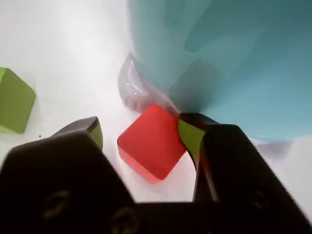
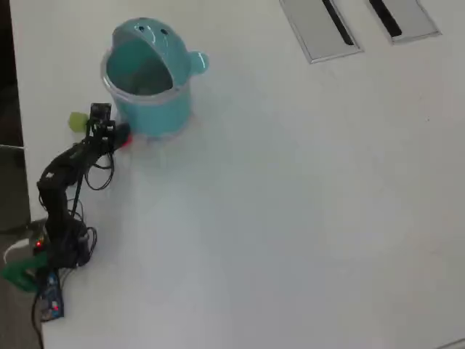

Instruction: Grasp RGB lego blocks and put them in the bin one by one.

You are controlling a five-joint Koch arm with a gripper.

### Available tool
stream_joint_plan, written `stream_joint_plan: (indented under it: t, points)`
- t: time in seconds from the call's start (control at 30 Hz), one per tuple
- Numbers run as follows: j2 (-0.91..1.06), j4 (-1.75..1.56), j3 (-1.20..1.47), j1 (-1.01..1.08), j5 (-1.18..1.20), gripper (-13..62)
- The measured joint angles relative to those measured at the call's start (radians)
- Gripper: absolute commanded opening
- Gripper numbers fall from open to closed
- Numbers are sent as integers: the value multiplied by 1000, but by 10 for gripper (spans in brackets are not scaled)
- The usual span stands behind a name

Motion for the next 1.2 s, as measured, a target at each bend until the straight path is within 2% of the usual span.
stream_joint_plan:
  t: [1.2]
  points:
    - [-25,-84,94,46,-29,294]
